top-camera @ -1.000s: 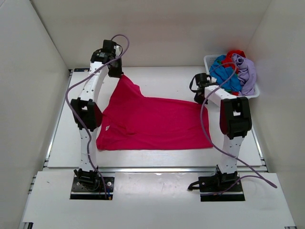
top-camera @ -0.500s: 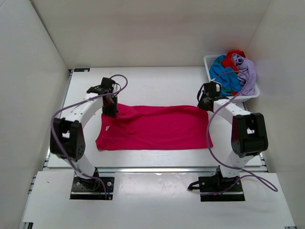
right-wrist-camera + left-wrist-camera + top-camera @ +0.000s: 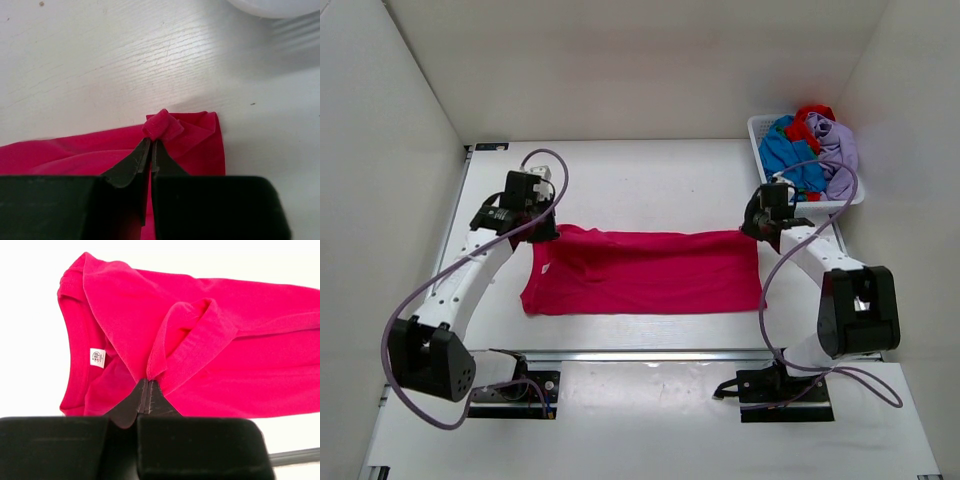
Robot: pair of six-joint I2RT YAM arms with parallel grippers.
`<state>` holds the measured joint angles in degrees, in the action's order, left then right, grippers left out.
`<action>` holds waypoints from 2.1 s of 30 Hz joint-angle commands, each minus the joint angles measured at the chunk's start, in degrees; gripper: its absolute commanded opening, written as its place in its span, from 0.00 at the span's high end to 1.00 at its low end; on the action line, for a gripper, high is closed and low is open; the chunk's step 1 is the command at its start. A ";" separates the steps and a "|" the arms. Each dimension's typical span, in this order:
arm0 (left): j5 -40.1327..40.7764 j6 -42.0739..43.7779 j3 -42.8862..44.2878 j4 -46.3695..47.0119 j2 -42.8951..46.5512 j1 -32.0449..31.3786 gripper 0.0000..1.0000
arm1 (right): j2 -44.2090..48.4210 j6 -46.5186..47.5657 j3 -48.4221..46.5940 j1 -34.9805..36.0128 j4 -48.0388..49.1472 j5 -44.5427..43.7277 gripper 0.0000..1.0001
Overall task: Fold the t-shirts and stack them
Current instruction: Fold the other side of the tshirt into a rectangle
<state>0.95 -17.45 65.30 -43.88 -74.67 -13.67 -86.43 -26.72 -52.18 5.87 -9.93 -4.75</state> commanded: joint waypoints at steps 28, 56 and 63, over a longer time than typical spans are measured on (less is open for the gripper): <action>-2.27 -5.84 -18.62 -3.49 21.76 -2.50 1.00 | 10.33 -0.88 12.89 -0.59 4.48 3.09 1.00; -1.13 -7.95 -25.13 -2.27 26.60 -1.72 0.44 | 22.29 -1.16 12.82 -0.33 -7.92 -2.12 0.49; 3.09 -13.30 -25.65 2.82 21.07 -6.28 0.44 | 12.96 5.36 10.09 4.50 -3.08 -1.05 0.55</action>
<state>1.02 -27.29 38.94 -44.93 -52.01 -18.26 -71.31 -25.45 -40.01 8.62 -16.95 -6.39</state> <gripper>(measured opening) 0.558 0.465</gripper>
